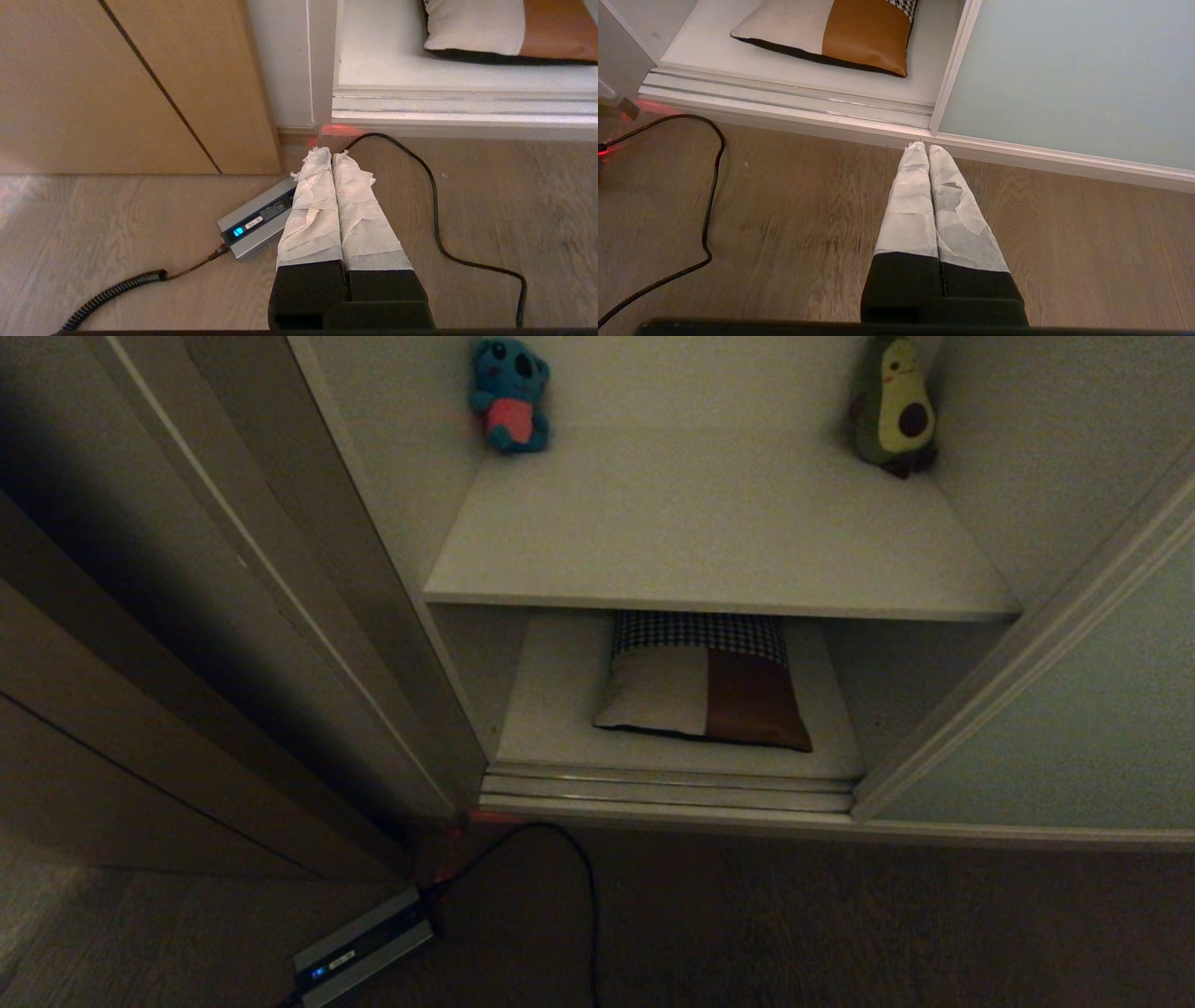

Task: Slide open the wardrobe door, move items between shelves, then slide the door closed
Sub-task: Place the pillow on the higher shelf

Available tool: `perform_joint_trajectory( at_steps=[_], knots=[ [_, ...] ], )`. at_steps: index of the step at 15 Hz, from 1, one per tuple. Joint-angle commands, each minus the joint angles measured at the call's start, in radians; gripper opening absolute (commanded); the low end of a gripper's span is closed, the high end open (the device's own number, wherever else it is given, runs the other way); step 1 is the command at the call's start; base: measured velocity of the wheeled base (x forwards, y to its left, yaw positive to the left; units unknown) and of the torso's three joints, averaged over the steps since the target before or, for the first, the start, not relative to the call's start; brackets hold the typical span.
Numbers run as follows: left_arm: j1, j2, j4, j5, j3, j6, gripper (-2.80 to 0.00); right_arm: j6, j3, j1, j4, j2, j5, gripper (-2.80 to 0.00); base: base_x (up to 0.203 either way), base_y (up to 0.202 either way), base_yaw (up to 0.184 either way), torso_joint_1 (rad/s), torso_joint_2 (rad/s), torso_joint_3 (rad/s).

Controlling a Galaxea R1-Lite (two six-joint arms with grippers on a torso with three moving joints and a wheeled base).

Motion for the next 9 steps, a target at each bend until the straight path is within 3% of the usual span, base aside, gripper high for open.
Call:
perform_joint_trajectory(
  at_steps=[1, 9],
  knots=[
    [0.000, 0.004, -0.002, 0.000, 0.000, -0.004, -2.80, -0.001, 0.005, 0.000, 0.000, 0.001, 0.001, -2.80, 0.000, 0.000, 0.000, 0.000, 0.00, 0.000],
    [0.000, 0.005, -0.001, 0.000, 0.000, -0.010, -2.80, -0.001, 0.003, 0.000, 0.000, 0.001, 0.002, -2.80, 0.000, 0.000, 0.000, 0.000, 0.00, 0.000]
  ],
)
